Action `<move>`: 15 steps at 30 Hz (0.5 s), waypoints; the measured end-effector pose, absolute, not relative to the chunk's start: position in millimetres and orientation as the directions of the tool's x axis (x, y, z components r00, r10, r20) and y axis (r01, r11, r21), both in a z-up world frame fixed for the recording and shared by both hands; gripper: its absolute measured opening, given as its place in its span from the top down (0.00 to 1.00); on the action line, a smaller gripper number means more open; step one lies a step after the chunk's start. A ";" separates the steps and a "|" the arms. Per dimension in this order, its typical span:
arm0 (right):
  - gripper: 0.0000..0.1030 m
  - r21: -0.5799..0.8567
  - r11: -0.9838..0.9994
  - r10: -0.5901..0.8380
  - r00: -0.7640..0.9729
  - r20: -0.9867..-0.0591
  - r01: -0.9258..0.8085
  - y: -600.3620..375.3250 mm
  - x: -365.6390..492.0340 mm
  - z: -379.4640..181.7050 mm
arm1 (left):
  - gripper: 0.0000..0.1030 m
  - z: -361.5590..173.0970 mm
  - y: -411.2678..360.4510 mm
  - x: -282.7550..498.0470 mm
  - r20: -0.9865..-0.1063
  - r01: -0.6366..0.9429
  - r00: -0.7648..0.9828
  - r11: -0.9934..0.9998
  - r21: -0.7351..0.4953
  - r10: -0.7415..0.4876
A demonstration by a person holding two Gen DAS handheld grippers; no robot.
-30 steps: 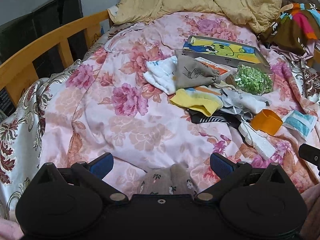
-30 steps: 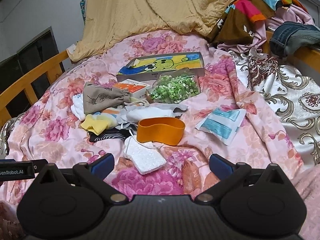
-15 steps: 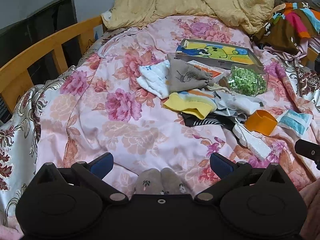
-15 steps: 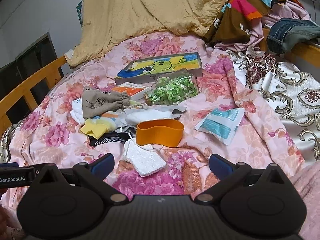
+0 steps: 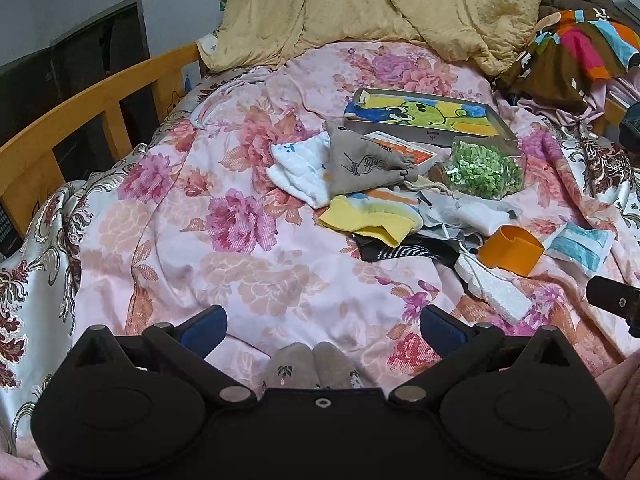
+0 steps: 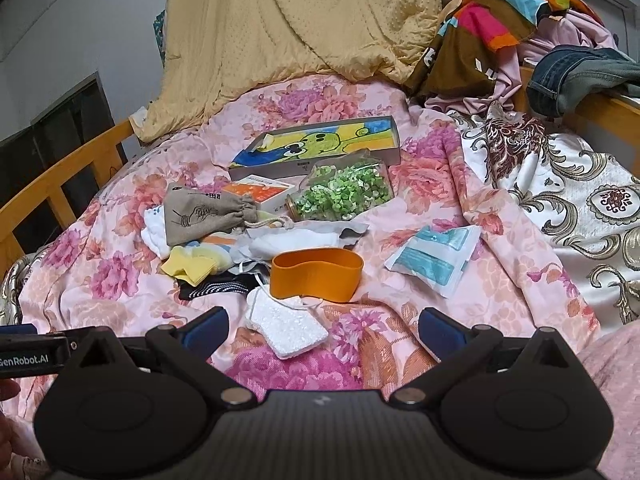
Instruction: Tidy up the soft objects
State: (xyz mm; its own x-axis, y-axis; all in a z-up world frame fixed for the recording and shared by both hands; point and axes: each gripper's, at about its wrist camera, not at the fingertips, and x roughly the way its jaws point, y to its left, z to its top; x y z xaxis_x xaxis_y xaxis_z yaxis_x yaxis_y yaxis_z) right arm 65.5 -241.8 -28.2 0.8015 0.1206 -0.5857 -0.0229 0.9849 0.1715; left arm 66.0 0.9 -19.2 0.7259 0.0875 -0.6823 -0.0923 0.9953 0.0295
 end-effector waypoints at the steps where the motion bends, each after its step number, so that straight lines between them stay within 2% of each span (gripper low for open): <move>1: 0.00 0.172 0.985 0.121 0.801 -0.586 -0.023 -241.8 65.5 -28.1 | 0.01 -19.3 1.1 66.1 -0.682 -0.093 0.726 0.995 0.029 0.088; 15: 0.00 0.171 0.985 0.121 0.801 -0.587 -0.023 -241.4 65.1 -28.3 | 0.01 -19.3 1.6 65.5 -0.683 -0.093 0.725 0.995 0.028 0.087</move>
State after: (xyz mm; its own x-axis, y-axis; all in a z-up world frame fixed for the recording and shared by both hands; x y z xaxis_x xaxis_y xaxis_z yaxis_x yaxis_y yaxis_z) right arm 65.1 -241.4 -28.3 0.8006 0.1206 -0.5869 -0.0232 0.9850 0.1707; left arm 65.5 1.6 -19.3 0.7253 0.0868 -0.6829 -0.0928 0.9953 0.0280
